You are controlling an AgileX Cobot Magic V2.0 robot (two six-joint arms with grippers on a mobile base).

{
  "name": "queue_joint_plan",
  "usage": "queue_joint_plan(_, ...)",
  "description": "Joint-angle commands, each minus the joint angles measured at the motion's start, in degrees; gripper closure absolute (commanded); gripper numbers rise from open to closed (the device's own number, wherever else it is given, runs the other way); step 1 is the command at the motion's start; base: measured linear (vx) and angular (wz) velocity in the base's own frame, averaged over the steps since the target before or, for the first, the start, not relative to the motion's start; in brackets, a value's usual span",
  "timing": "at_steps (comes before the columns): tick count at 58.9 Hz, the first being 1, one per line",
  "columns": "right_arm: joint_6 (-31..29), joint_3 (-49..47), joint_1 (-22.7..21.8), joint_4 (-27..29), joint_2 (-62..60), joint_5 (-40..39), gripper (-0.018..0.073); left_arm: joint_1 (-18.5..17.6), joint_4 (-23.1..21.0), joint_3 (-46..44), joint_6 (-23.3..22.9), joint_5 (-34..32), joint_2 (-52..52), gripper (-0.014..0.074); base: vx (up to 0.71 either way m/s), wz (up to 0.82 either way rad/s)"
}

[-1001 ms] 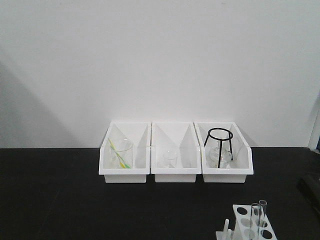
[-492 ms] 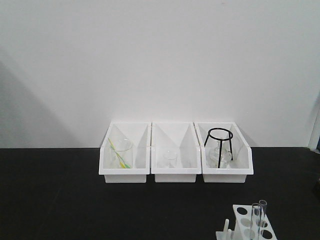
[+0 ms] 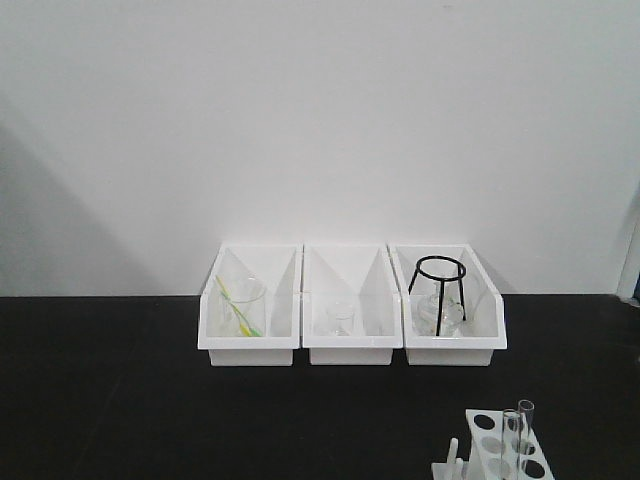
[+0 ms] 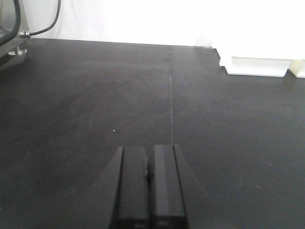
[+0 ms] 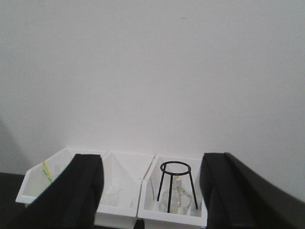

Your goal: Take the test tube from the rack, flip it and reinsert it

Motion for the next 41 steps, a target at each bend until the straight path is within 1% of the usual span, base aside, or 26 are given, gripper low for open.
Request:
queue_joint_plan(1,-8.57,0.53,-0.34,8.57,-4.47,-4.05,0.0135,-0.41,-0.25,-0.01,0.01,-5.0,-0.59,0.0603,0.0,0.0)
queue_joint_plan(7,-19.6,4.57,-0.34,16.87,-10.9,-4.12,0.0218,-0.41,-0.25,-0.01,0.01,-5.0,-0.59,0.0603,0.0,0.0)
queue_joint_plan(12,-24.72,8.2,-0.34,21.23,-16.8,-3.84,0.0302,-0.41,-0.25,-0.01,0.01,-5.0,-0.59,0.0603,0.0,0.0)
queue_joint_plan(16,-25.91,10.71,-0.34,23.12,-20.64,-2.67,0.0371,-0.41,-0.25,-0.01,0.01,-5.0,-0.59,0.0603,0.0,0.0)
queue_joint_plan(21,-26.02,13.4,-0.34,23.15,-24.14,-0.69,0.0467,-0.41,-0.25,-0.01,0.01,-5.0,-0.59,0.0603,0.0,0.0)
queue_joint_plan(27,-26.02,17.11,-0.34,22.93,-26.51,-0.66,0.0576,-0.41,-0.25,-0.01,0.01,-5.0,-0.59,0.0603,0.0,0.0)
queue_joint_plan(39,-26.2,21.72,-0.34,22.94,-26.83,-1.71,0.0572,-0.41,-0.25,-0.01,0.01,-5.0,-0.59,0.0603,0.0,0.0)
queue_joint_plan(41,-26.2,21.86,-0.34,22.67,-27.4,-0.37,0.0572,-0.41,-0.25,-0.01,0.01,-5.0,-0.59,0.0603,0.0,0.0)
